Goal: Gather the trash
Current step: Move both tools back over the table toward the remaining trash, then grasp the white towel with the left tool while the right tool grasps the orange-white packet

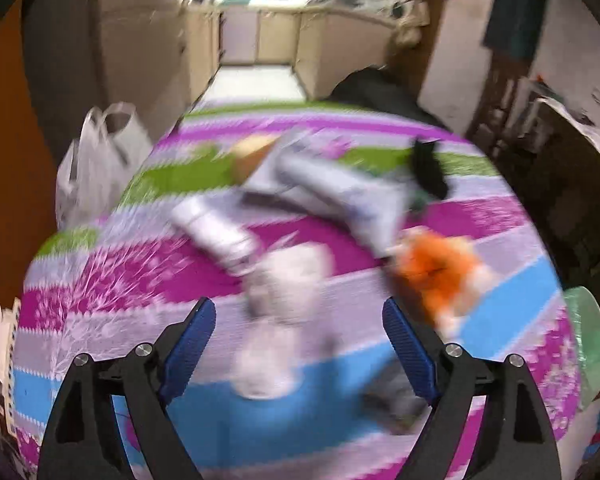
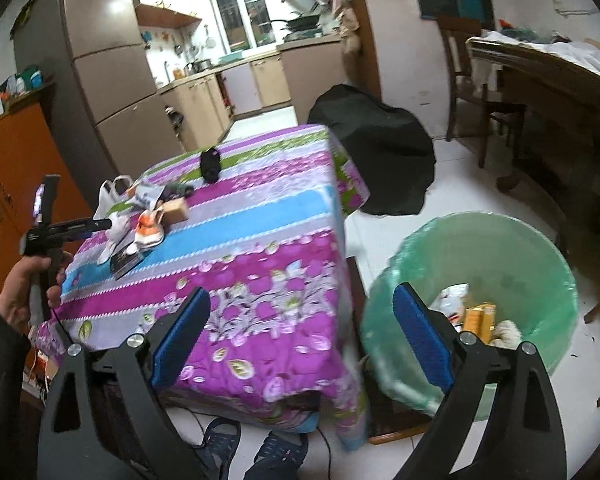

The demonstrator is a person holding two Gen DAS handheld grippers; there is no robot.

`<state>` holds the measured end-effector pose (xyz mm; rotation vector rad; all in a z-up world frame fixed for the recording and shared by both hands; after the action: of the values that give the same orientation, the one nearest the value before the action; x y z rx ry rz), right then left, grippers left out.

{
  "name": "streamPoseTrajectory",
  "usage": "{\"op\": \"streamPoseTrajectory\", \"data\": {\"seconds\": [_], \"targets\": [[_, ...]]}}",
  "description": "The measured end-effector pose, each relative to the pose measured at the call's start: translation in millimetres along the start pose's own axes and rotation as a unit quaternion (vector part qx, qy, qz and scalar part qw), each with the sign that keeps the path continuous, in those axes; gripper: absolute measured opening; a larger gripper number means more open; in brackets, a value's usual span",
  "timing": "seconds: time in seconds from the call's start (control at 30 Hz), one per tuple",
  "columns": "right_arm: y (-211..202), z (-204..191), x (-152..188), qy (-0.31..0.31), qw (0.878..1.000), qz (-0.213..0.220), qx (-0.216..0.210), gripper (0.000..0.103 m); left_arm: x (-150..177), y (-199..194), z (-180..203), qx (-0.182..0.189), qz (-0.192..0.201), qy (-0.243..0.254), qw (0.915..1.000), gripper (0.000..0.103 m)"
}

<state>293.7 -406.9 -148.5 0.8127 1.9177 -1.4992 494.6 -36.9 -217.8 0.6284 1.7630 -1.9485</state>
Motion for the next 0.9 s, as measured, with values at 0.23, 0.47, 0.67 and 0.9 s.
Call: {"op": "streamPoseTrajectory", "data": {"seconds": [0.23, 0.47, 0.67, 0.9], "targets": [[21.1, -45.7, -2.4, -0.037, 0.999, -0.026, -0.025, 0.089, 0.1, 33.2, -10.8, 0.019, -0.024, 0.002, 0.9995, 0.085], [61.3, -124.2, -28.5, -0.086, 0.99, -0.045, -0.103, 0.088, -6.9, 52.4, 2.5, 0.008, -0.019, 0.024, 0.9995, 0.077], [144.4, -193.4, -42.5, -0.094, 0.977, -0.107, -0.16, 0.06, 0.7, 42.7, 4.6, 0.013, -0.005, 0.035, 0.9993, 0.039], [213.3, -225.1, -43.2, -0.077, 0.976, -0.145, -0.143, 0.05, 7.4, 34.5, 0.6, 0.029, 0.005, 0.02, 0.9994, 0.033]]}}
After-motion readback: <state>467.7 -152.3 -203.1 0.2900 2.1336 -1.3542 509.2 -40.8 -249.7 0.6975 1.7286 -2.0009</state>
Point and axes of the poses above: each gripper's, at about its wrist camera, not at the fingertips, and y roughly the way its jaws point, z to its right, x to its underside, the point moved 10 cm from there along y, roughly the way its jaws point
